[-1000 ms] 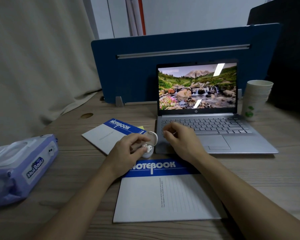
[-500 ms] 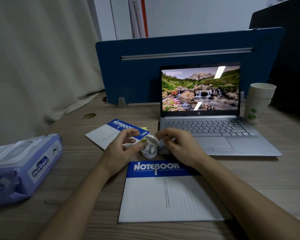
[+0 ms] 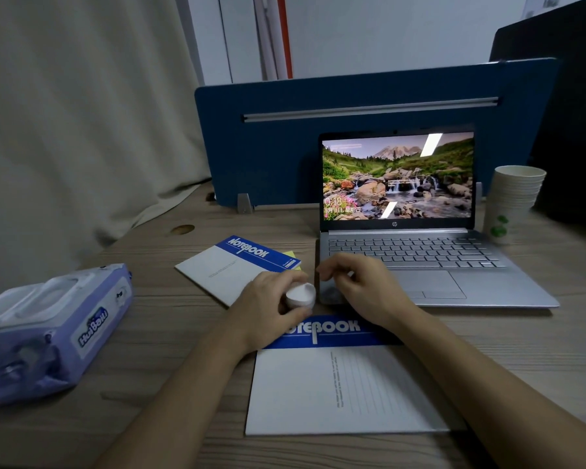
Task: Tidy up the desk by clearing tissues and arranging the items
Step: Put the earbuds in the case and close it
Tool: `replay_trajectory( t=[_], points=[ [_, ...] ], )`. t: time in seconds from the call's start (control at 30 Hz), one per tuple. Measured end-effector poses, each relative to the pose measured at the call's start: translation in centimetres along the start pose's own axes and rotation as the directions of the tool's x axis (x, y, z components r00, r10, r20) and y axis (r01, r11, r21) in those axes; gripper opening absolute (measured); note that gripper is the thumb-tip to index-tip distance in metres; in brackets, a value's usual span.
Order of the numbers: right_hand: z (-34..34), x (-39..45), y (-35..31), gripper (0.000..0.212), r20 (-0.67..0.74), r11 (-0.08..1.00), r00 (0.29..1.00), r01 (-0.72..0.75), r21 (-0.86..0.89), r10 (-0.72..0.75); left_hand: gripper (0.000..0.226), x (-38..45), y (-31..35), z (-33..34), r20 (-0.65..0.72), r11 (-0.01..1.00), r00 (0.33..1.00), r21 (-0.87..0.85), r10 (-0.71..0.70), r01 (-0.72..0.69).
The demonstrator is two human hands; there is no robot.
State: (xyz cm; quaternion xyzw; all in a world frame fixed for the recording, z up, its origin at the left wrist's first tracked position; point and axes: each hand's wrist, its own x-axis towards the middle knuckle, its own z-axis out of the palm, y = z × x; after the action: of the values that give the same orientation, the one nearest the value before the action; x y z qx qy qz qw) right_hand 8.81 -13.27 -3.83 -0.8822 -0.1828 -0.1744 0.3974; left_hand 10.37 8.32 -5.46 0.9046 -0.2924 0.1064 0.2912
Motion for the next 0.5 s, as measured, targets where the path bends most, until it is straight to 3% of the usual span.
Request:
replay_trajectory(
  t=[0.13,0.27,0.5],
  points=[
    [-0.1,-0.1,-0.1,0.035,-0.03,1.0,1.0,-0.002,0.001,0.002,0.052,0.0,0.3,0.0,-0.032,1.0,0.999,-0.011,-0.008,0.008],
    [-0.3,-0.1,0.1,0.035,-0.05,0.999,0.998,-0.04,-0.01,0.039,0.048,-0.8,-0.5,-1.8,-0.137,0.984,0.983,-0.143,-0.125,0.106],
    [-0.3,-0.2,0.0,0.033,-0.034,0.998,0.998,-0.061,-0.018,0.061,0.044,-3.1,-3.6,-5.3,-0.282,0.93,0.89,-0.196,-0.358,0.312]
  ],
)
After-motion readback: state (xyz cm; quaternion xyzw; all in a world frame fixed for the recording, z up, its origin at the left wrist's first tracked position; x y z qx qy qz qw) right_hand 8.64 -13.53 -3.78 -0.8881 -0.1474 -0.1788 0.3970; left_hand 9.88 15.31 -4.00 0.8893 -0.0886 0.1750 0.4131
